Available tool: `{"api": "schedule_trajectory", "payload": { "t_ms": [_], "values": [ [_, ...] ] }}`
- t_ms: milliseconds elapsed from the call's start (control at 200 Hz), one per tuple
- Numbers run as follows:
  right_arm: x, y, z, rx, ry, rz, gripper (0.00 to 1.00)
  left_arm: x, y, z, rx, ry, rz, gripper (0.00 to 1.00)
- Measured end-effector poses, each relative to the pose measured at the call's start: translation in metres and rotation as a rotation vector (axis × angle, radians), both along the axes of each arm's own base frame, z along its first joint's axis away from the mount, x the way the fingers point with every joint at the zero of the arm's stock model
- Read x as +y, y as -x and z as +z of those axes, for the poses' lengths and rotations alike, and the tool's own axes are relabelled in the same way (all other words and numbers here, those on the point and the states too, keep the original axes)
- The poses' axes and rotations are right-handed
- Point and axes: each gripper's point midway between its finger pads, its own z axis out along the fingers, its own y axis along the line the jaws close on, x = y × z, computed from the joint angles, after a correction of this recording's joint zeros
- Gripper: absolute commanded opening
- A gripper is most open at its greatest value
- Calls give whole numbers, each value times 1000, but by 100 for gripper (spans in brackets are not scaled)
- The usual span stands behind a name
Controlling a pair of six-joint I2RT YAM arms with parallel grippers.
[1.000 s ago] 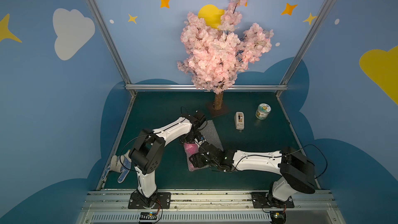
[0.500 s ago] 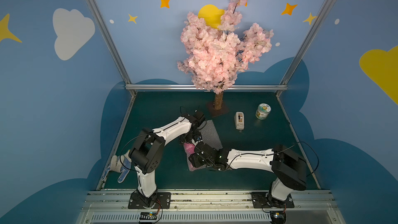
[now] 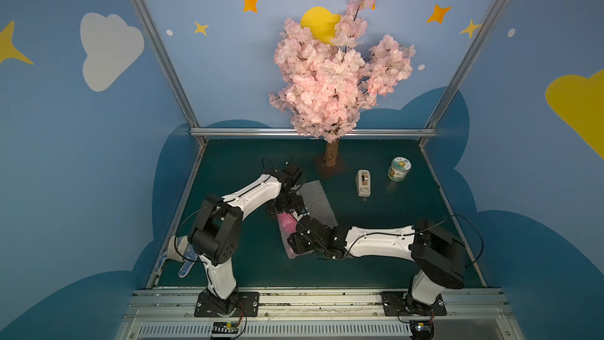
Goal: Wrap wine glasses in bubble wrap
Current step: Wrap the wine glass in bubble wrap.
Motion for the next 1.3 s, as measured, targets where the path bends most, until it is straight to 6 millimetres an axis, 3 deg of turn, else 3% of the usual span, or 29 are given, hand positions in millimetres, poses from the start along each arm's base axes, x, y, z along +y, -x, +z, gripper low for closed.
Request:
{"api": "schedule_trajectory", "payload": {
  "t_ms": [225, 556, 686, 811, 1036, 1297],
  "values": [
    [0, -1, 0, 11, -6, -3, 52, -5, -6, 17, -42, 73, 7, 100],
    [-1, -3, -1, 36, -16, 3, 53, 28, -5, 25, -73, 78, 29, 100],
    [-2, -4, -2, 43, -22, 5, 53, 24, 1, 29, -103, 136, -26, 100],
    [-3, -6, -3, 51, -25, 3, 53, 17, 9, 24, -124, 185, -68, 100],
    [-6, -7, -6, 63, -23, -7, 52, 11, 2, 9, -193, 225, -95, 100],
    [-13, -14, -9, 73, -17, -33, 54, -3, 8, -8, -230, 204, -151, 99]
  ]
}}
